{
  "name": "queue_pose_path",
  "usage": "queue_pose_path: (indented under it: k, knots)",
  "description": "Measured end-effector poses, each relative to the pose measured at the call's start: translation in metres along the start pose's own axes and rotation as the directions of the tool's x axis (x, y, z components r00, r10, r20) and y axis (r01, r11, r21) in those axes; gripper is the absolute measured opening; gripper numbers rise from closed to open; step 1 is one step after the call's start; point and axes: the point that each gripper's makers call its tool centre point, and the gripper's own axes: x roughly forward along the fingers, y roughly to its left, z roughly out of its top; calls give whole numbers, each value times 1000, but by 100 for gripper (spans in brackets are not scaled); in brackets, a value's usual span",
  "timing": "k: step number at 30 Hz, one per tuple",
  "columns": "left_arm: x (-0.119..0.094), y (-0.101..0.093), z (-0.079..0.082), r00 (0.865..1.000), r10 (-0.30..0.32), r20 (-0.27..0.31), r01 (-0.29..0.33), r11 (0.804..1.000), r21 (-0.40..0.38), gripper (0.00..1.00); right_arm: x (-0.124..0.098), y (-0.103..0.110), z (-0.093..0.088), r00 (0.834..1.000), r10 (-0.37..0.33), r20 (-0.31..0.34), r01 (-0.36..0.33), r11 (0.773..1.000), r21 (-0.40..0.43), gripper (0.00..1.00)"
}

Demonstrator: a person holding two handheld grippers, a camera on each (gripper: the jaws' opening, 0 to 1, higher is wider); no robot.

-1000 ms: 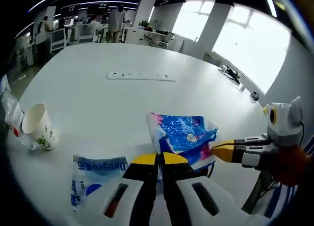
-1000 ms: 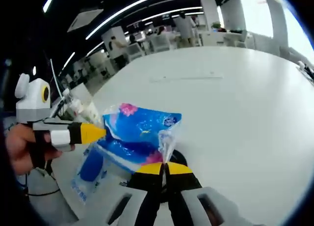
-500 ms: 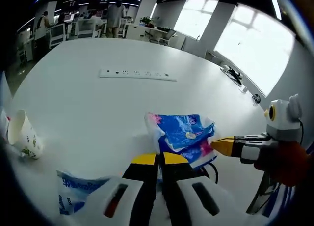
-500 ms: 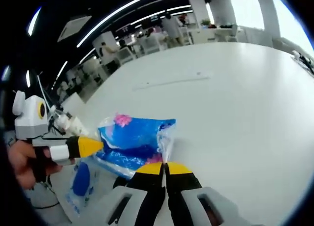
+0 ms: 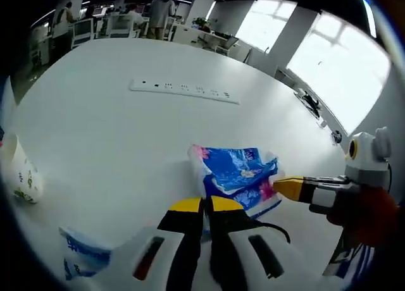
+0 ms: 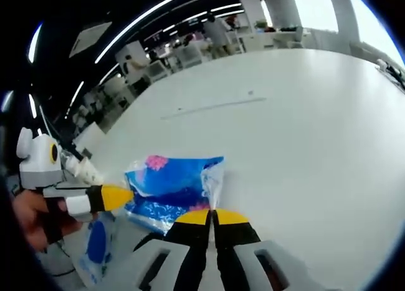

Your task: Arrange the tabletop items into an orderly group along one side of the table until the central work area is clear of visible clutter.

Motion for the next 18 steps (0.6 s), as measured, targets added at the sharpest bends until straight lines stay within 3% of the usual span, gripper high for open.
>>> queue_pose_path:
  k: [4, 18]
  knots:
    - [6, 2, -8, 1000, 5, -22, -5, 1000, -10, 0, 4, -6, -5, 1000, -5, -16, 5, 1000, 8, 0]
    - [20, -1, -9, 999, -13, -32, 11, 998, -63, 0, 11, -15, -7, 1000, -9, -13, 8, 1000, -15, 0]
